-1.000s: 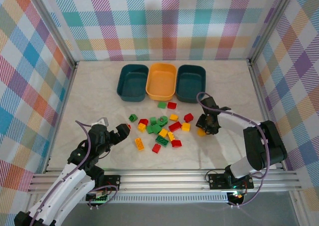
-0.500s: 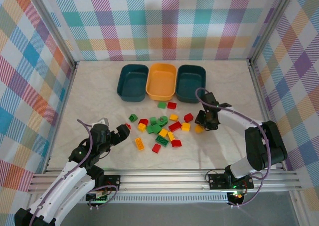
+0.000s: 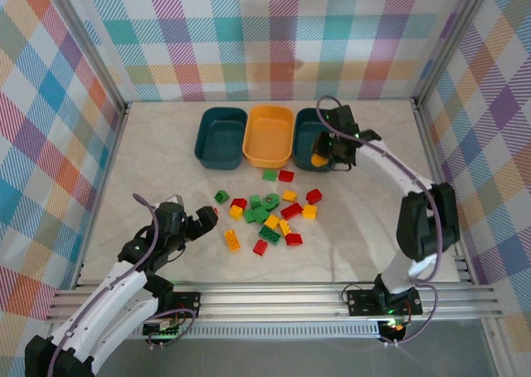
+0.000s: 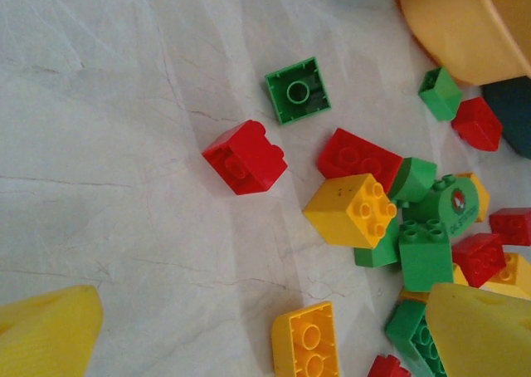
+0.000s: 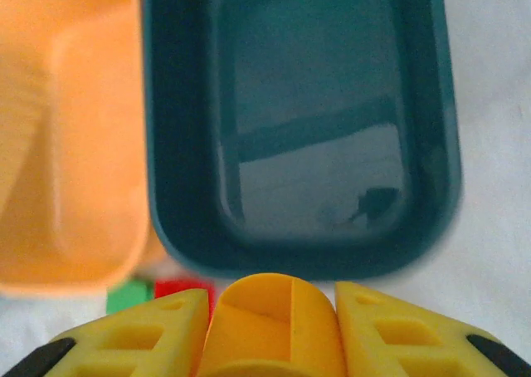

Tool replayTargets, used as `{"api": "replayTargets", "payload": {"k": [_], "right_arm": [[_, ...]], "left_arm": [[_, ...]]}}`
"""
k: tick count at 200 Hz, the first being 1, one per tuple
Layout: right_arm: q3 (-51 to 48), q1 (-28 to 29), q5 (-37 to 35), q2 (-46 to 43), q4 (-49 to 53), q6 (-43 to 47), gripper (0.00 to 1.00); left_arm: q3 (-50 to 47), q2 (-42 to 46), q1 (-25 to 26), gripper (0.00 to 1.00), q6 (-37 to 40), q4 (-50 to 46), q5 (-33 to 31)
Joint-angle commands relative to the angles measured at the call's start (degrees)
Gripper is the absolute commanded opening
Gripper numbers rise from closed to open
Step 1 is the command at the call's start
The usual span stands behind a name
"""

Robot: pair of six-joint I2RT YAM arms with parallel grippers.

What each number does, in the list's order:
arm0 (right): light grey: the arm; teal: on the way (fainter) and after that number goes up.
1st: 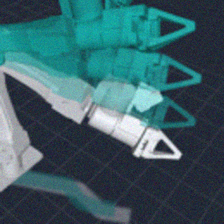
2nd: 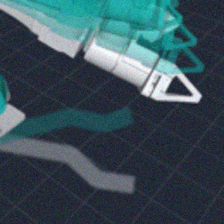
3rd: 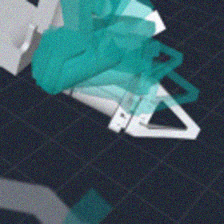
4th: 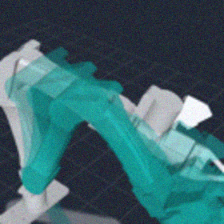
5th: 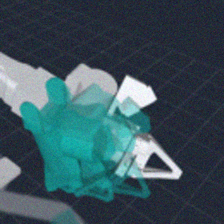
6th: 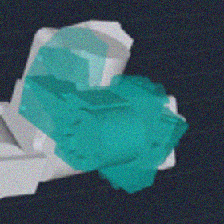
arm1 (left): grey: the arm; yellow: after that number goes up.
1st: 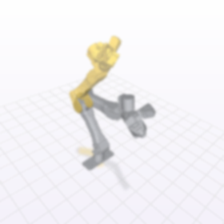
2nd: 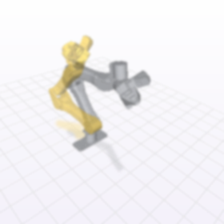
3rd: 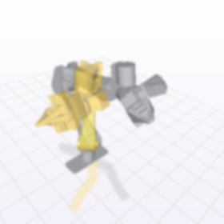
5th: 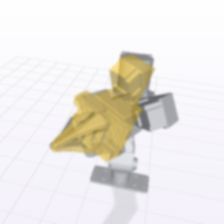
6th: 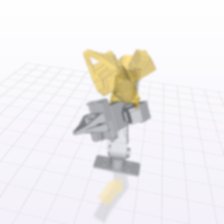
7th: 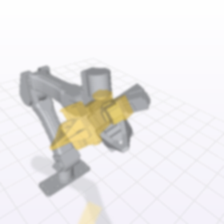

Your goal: Sort the legos into containers by color

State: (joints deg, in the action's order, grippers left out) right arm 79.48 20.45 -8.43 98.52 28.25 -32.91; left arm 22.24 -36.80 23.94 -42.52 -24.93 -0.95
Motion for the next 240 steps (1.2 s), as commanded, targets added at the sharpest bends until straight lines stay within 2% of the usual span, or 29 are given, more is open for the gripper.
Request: {"api": "replayTargets", "payload": {"k": [1,68,75,85,98,110,128,153,191,218,240], "right_arm": [[7.7,-0.7,-4.4,8.4,0.1,5.9,0.28],[30.2,-1.6,-5.1,28.3,6.7,11.9,0.32],[31.6,-1.6,-5.2,29.4,7.4,12.1,0.36],[32.9,-1.6,-5.4,30.3,7.8,12.2,0.49],[33.9,-1.6,-5.4,30.5,7.9,12.3,0.59],[34.4,-1.6,-5.4,30.0,7.9,12.3,0.65],[34.1,-1.4,-5.9,27.8,7.7,12.5,0.67],[27.8,-0.1,-6.1,19.7,4.7,12.3,0.67],[5.2,6.5,-8.3,2.1,-3.3,8.7,0.65],[-9.6,11.4,-9.0,-7.6,-5.8,4.1,0.65],[-17.0,14.4,-9.5,-11.9,-4.4,1.5,0.67]], "left_arm": [[3.2,-2.0,0.3,1.00,1.4,1.6,1.0],[6.4,-7.2,0.0,1.00,3.5,1.5,0.9],[6.7,-7.7,-0.1,1.00,3.5,1.5,0.9],[7.3,-8.3,-0.1,1.00,3.7,1.6,1.0],[8.0,-8.9,-0.1,1.00,3.9,1.4,1.3],[8.8,-9.2,-0.1,1.00,4.2,1.1,1.8],[10.2,-9.1,-0.2,1.00,4.3,-0.6,2.5],[10.7,-7.7,-0.2,1.00,3.8,-2.1,3.4],[6.8,-4.2,-0.1,1.00,-0.7,-1.0,5.6],[1.5,-1.8,0.0,1.00,-5.4,3.0,8.9],[-2.8,-1.1,0.3,1.00,-8.7,7.9,12.2]]}}
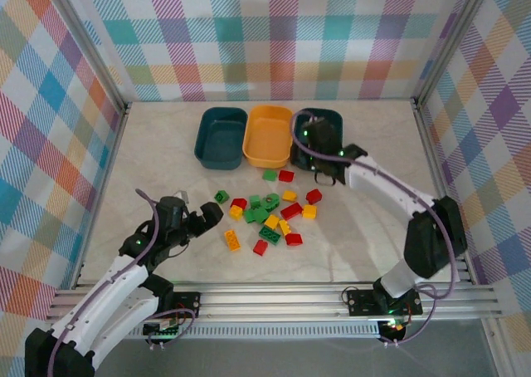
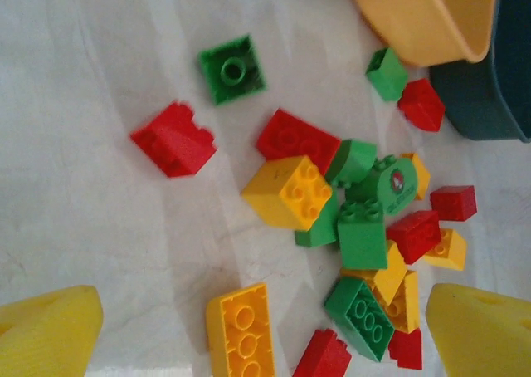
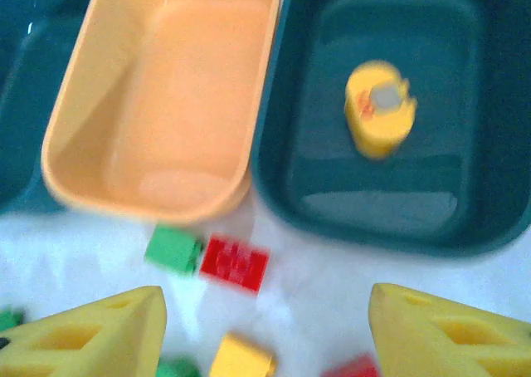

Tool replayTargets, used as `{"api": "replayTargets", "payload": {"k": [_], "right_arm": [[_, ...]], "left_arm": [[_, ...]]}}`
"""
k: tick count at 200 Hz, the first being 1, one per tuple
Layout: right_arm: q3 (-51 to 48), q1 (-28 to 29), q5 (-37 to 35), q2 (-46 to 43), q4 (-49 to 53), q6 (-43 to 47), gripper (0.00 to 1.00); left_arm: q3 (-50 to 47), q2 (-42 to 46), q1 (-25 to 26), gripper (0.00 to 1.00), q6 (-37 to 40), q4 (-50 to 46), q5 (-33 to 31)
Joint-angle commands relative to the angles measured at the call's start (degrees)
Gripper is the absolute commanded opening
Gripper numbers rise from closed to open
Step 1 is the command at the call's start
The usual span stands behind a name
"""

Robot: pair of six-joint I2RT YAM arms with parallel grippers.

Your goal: Sort the legos into containers by color

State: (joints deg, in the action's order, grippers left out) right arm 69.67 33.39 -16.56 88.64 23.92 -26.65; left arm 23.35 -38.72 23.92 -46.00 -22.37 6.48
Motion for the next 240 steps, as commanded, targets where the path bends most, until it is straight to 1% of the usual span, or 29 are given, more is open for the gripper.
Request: {"api": "replayTargets", "payload": {"k": [1,17,41,63,89,110,143,174,209,240], "right_arm": [[-7.4,1.5,-1.2,-2.1,0.1,-4.9,0.67],[-10.9,3.0,0.1,-3.4,1.7,-7.1,0.68],[-16.1,5.1,0.8,-4.5,1.7,-9.8,0.71],[-18.7,5.7,1.4,-4.4,1.4,-10.7,0.71],[-20.0,5.7,2.1,-2.8,1.0,-11.3,0.69],[-21.2,5.7,0.4,-2.5,0.2,-11.0,0.68],[-21.7,4.9,-0.8,-1.2,0.0,-9.2,0.68],[-23.2,3.0,-0.8,-1.8,-0.1,-8.3,0.68],[-24.9,-0.8,-1.2,-4.0,1.9,-6.7,0.68],[-25.9,-2.3,-2.5,-9.4,4.1,-5.6,0.67]], "left_arm": [[-4.1,0.8,0.3,1.00,-5.4,5.6,4.8],[-5.8,0.6,0.7,1.00,-6.7,8.6,6.0],[-5.8,0.1,1.1,1.00,-6.1,8.2,6.1],[-5.0,-1.1,1.1,1.00,-5.4,9.3,5.8],[-3.4,-5.3,1.3,1.00,-4.7,12.1,6.1],[-1.7,-9.7,1.7,1.00,-4.5,14.3,6.7],[1.1,-15.3,2.9,1.00,-3.7,16.1,6.8],[3.0,-18.0,3.8,1.00,-3.0,16.1,6.8],[4.3,-19.3,4.7,1.00,-2.8,15.9,6.6],[5.3,-19.4,5.7,1.00,-2.9,15.0,6.0]]}}
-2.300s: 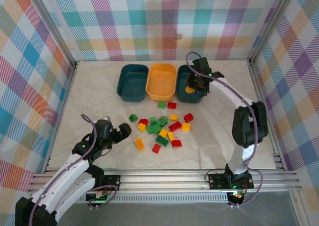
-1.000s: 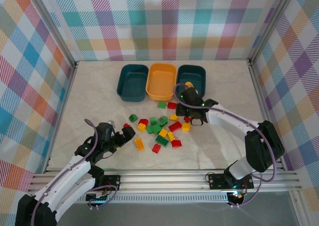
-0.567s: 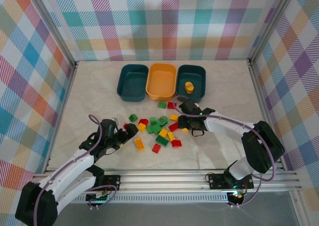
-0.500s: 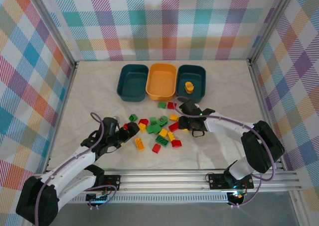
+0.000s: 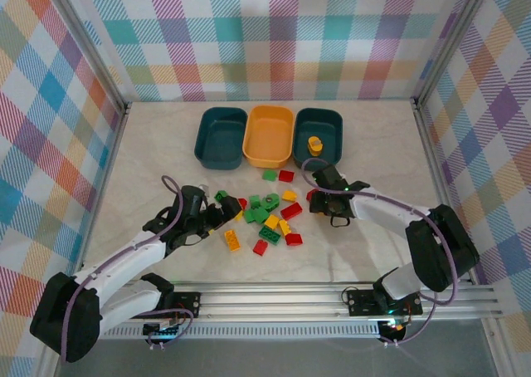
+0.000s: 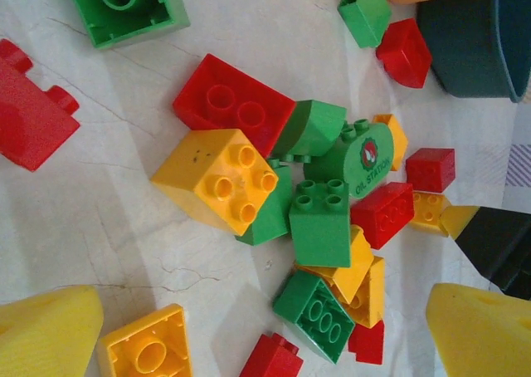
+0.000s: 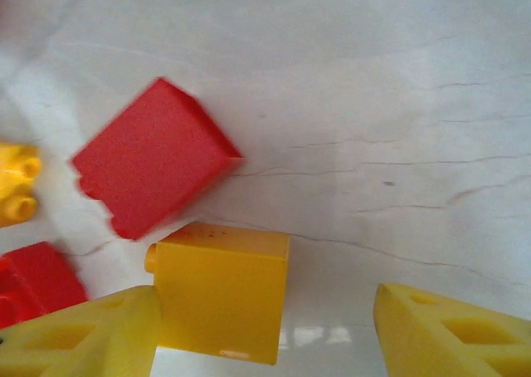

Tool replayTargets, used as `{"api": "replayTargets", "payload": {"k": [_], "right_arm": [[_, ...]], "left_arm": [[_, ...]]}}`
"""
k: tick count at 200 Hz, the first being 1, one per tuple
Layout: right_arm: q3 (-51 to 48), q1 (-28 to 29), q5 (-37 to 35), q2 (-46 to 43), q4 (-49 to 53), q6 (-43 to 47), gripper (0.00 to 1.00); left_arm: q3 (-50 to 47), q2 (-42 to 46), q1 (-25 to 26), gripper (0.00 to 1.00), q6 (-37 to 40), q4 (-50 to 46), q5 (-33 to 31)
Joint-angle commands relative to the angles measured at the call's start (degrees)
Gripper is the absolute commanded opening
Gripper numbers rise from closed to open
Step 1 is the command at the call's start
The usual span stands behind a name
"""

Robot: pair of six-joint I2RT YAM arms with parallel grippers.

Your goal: Sort the legos into containers by color

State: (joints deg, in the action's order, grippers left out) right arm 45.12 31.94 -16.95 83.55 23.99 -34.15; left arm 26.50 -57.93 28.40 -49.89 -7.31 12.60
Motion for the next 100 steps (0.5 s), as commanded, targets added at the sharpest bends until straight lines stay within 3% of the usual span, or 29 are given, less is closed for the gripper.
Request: {"api": "replayTargets", "payload": {"k": [1,36,63,100], "right_arm": [[-1.4,-0.8,-2.0,-4.6,4.0,1.9,0.67],[-1.5,-0.8,2.4,-7.1,1.2,2.4,0.73],[0.1,-0.8,4.9,-1.5,-1.5,2.2,0.78],[1.1,-0.9,4.5,5.3,-4.1,1.2,0.74]], "left_arm": [[2.2,-0.2,1.3,1.00,0.9,-0.1,-0.2],[2.2,-1.1,2.1,1.00,1.0,0.6,-1.7],[1.9,-4.1,3.1,1.00,-0.2,3.4,-2.2],[6.7,-8.9,4.0,1.00,1.3,1.4,-1.2]]}}
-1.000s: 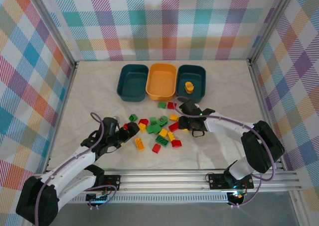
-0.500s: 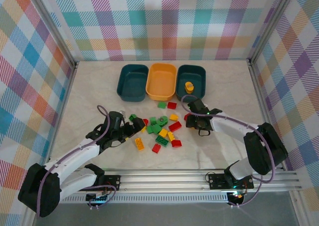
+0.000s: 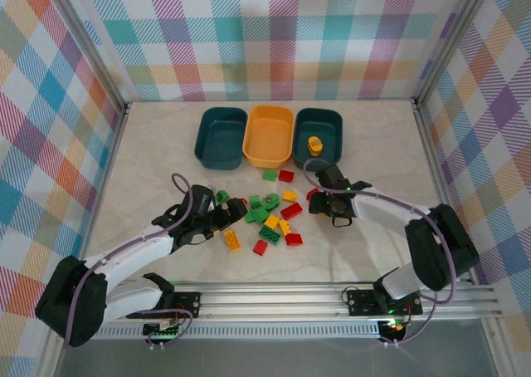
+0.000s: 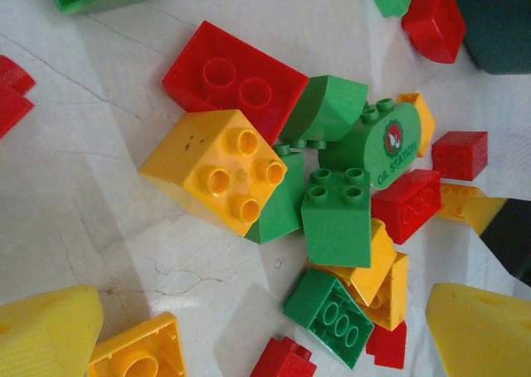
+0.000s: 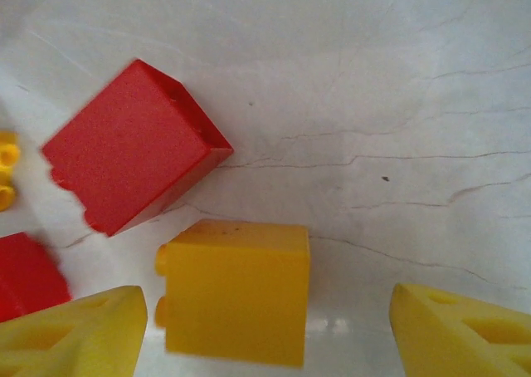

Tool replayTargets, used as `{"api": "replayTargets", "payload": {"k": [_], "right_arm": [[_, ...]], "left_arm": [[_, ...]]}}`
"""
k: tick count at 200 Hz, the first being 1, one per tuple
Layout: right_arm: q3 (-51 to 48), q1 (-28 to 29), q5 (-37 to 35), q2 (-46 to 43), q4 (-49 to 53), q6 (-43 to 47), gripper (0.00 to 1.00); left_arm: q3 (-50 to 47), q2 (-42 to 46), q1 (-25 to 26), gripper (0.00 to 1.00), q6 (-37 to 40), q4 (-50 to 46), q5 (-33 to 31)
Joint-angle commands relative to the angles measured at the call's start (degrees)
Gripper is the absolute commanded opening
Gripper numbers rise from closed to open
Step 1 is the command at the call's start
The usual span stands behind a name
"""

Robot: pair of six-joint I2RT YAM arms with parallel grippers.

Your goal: Sort the legos into containers by color

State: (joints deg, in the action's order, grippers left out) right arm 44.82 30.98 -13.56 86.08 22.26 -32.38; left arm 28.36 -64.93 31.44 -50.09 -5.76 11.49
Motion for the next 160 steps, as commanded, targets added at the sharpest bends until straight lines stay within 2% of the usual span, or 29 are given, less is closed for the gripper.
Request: {"api": "replayTargets", "payload": {"k": [1,19,42,64,98,116,134,160], "right_arm": [[1.4,0.0,1.1,2.8,-2.6,-0.5,0.74],[1.4,0.0,0.7,4.1,-3.2,-0.3,0.65],[0.8,0.1,-0.9,3.0,-3.4,0.4,0.47],[0.2,0.0,-2.2,-0.4,-2.7,2.4,0.38],[1.1,0.0,-4.9,-10.2,1.5,4.8,0.35],[4.4,-0.4,-6.8,-12.6,2.0,7.7,0.35],[9.1,-3.0,-6.7,-9.9,0.4,9.9,0.34],[21.5,-8.3,-2.4,2.4,-1.7,12.0,0.34]], "left_arm": [[5.0,-2.0,1.0,1.00,1.5,-0.2,-0.1],[5.9,-3.2,1.1,1.00,1.9,-0.7,-0.7],[5.4,-4.4,1.2,1.00,1.3,0.1,-0.9],[5.4,-5.4,1.2,1.00,1.2,0.6,-1.2],[7.8,-6.6,1.2,1.00,2.4,-1.0,-2.2],[9.1,-7.5,1.2,1.00,2.7,-1.8,-2.6],[10.2,-8.5,1.2,1.00,2.6,-2.3,-3.7],[10.5,-8.7,1.2,1.00,1.4,-3.2,-5.4]]}}
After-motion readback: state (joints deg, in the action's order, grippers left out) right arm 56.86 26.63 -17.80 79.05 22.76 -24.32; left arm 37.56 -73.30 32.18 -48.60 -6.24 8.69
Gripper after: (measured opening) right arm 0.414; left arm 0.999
